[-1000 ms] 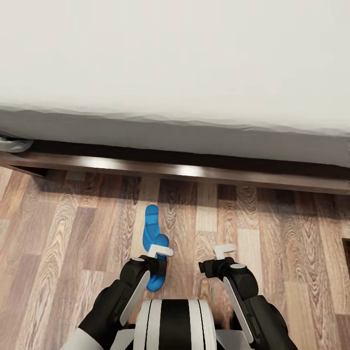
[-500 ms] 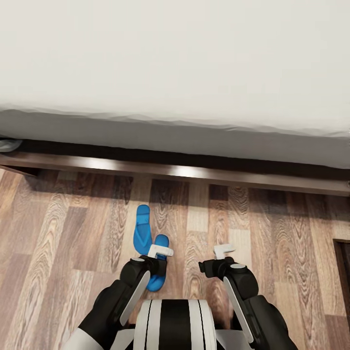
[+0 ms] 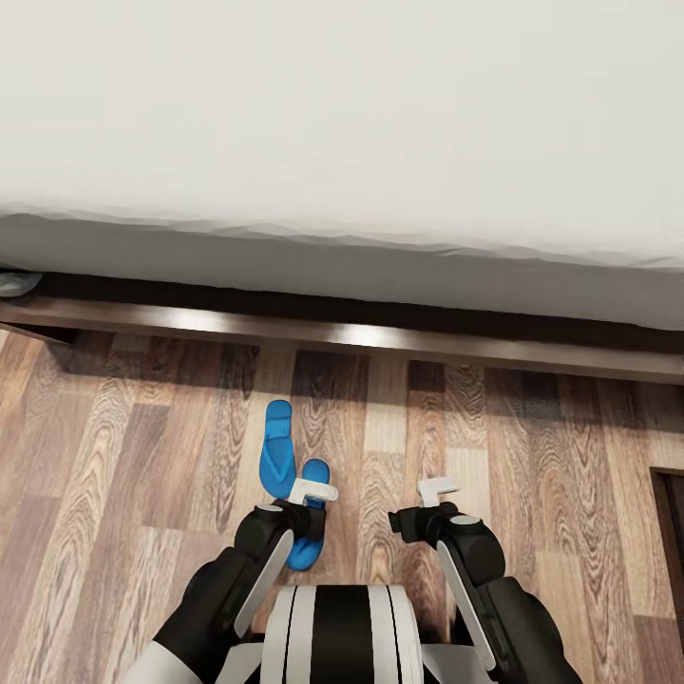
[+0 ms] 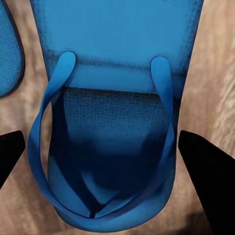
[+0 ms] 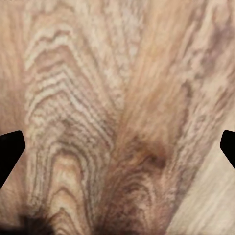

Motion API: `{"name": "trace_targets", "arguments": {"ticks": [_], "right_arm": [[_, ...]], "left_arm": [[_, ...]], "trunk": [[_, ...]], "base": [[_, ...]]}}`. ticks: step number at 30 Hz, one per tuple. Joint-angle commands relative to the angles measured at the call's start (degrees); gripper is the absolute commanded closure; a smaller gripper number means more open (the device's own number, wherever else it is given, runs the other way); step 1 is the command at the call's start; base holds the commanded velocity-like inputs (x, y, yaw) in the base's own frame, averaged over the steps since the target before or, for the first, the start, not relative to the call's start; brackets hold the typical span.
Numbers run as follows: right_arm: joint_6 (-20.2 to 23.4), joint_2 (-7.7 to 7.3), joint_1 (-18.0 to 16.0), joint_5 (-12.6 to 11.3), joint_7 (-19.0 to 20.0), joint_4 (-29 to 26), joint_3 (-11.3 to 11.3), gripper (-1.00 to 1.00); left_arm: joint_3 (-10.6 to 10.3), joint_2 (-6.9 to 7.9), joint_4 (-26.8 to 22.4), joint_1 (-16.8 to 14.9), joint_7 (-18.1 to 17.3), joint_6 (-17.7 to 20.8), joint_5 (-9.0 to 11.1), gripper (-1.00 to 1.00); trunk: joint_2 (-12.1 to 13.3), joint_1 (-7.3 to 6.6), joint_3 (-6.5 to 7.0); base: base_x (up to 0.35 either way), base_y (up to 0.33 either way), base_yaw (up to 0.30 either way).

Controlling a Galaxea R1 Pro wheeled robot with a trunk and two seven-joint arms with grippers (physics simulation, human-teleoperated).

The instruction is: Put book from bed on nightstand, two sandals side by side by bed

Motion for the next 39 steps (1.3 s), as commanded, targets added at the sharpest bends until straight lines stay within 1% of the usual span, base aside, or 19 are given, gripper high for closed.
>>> {"name": "trace_targets", "arguments": {"ticks": [1,13,24,39], "right_arm": [[0.27,-0.03,-0.01,-0.09,-0.34,-0.03,0.1,-1.0],[0.33,-0.14,0.05,-0.05,-0.41,0.13,0.13,-1.0],[0.34,-0.28,0.05,0.0,-0.42,0.06,0.05,-1.0],[0.27,-0.33,0.54,-0.07,-0.2,-0.25,0.05,-1.0]], "left_arm": [[-0.07,0.01,0.02,-0.05,0.54,0.14,0.67,1.0],[-0.05,-0.09,-0.31,-0.1,0.89,0.32,0.65,1.0],[-0.09,-0.49,-0.37,-0.34,1.36,0.83,0.6,1.0],[-0.14,-0.51,-0.13,-1.26,1.5,0.88,0.51,1.0]], "trunk": [[-0.01,-0.01,-0.03],[-0.01,-0.01,-0.03],[-0.01,-0.01,-0.03],[-0.01,-0.01,-0.03]], "base": [[0.0,0.0,0.0],[0.0,0.0,0.0],[0.0,0.0,0.0],[0.0,0.0,0.0]]}}
